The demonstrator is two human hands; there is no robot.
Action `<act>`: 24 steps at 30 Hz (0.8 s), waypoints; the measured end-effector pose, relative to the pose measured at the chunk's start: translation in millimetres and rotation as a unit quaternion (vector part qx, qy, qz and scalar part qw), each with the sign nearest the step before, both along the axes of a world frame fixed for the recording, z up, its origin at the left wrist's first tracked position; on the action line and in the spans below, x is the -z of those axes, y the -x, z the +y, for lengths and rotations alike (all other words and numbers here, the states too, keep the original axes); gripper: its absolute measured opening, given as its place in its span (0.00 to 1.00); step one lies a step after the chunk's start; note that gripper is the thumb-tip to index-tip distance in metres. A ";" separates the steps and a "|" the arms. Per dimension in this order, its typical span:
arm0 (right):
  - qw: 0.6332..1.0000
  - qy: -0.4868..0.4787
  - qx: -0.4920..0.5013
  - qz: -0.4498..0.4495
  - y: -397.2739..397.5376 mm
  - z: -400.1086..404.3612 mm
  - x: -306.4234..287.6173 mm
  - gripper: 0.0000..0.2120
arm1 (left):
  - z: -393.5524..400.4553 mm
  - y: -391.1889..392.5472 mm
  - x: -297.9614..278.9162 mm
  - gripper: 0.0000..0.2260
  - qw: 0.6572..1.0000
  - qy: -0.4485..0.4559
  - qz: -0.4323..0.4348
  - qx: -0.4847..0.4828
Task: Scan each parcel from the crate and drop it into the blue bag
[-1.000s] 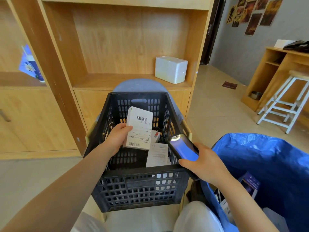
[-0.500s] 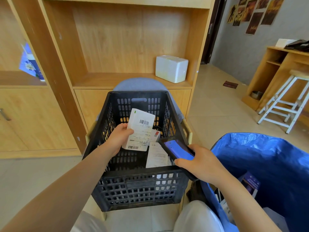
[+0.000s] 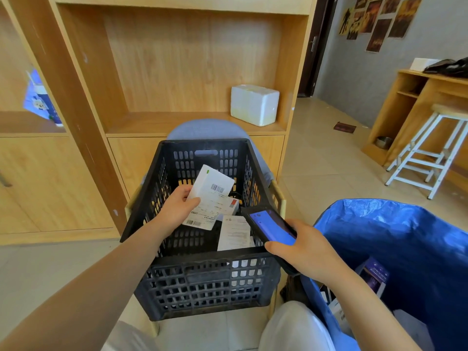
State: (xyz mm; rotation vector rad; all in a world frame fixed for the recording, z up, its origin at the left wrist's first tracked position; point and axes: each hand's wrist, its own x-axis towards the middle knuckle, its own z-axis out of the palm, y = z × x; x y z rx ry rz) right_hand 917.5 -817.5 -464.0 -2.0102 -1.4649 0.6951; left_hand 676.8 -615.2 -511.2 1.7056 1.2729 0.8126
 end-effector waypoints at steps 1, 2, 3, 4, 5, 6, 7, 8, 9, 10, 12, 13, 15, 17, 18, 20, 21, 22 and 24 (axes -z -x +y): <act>1.000 -0.008 0.007 0.008 -3.6 -3.8 0.7 0.20 | -2.7 -1.4 -3.4 0.14 1.000 -0.027 0.010 0.005; 1.000 -0.015 0.014 0.017 -7.4 -7.5 0.8 0.19 | -5.3 -3.7 -7.7 0.14 0.999 -0.052 0.008 0.007; 0.999 -0.019 0.020 0.025 -11.7 -11.7 0.7 0.17 | -8.4 -7.2 -13.1 0.13 0.997 -0.076 0.002 0.007; 0.999 -0.020 0.025 0.031 -16.9 -15.5 -0.1 0.16 | -11.8 -12.0 -19.7 0.12 0.995 -0.101 -0.009 0.006; 0.999 -0.019 0.029 0.035 -22.8 -18.9 -0.3 0.15 | -15.6 -17.6 -27.1 0.12 0.993 -0.117 -0.022 0.006; 0.999 -0.018 0.035 0.038 -29.3 -22.4 -0.2 0.14 | -19.2 -24.1 -34.4 0.11 0.991 -0.127 -0.039 0.007; 0.998 -0.014 0.042 0.040 -36.2 -25.5 0.0 0.13 | -21.8 -31.6 -41.2 0.11 0.990 -0.130 -0.059 0.007; 0.998 -0.011 0.048 0.041 -43.2 -28.7 0.3 0.13 | -24.0 -39.8 -48.3 0.11 0.988 -0.130 -0.081 0.010; 0.997 -0.008 0.057 0.043 -50.6 -32.1 0.7 0.13 | -25.1 -48.8 -55.2 0.11 0.986 -0.134 -0.098 0.014; 0.997 -0.007 0.066 0.046 -58.5 -35.5 1.1 0.13 | -26.3 -59.4 -63.1 0.11 0.984 -0.142 -0.110 0.022; 0.995 -0.004 0.086 0.054 -75.0 -42.8 2.2 0.12 | -28.9 -83.6 -78.7 0.11 0.978 -0.156 -0.128 0.045; 0.994 -0.004 0.098 0.057 -83.9 -46.8 3.2 0.12 | -30.2 -97.8 -86.2 0.11 0.976 -0.159 -0.140 0.056; 0.990 -0.006 0.123 0.064 -102.3 -55.6 5.6 0.13 | -32.9 -129.2 -98.4 0.09 0.971 -0.168 -0.150 0.081; 0.987 -0.007 0.149 0.067 -121.3 -65.3 9.8 0.12 | -35.9 -164.2 -105.5 0.08 0.967 -0.173 -0.142 0.122; 0.984 -0.005 0.163 0.068 -131.4 -70.6 12.6 0.12 | -37.4 -183.0 -106.4 0.08 0.966 -0.171 -0.134 0.142; 0.979 0.001 0.194 0.068 -152.5 -81.7 19.9 0.12 | -41.9 -222.2 -103.6 0.09 0.965 -0.167 -0.106 0.174; 0.975 0.003 0.210 0.067 -163.2 -87.5 24.4 0.13 | -44.3 -242.2 -99.2 0.09 0.964 -0.160 -0.095 0.188; 0.972 0.005 0.225 0.066 -173.5 -93.3 29.4 0.15 | -47.6 -262.4 -93.7 0.09 0.963 -0.153 -0.090 0.204; 0.965 0.017 0.253 0.066 -192.1 -103.9 39.9 0.17 | -52.6 -301.8 -77.7 0.08 0.956 -0.151 -0.083 0.240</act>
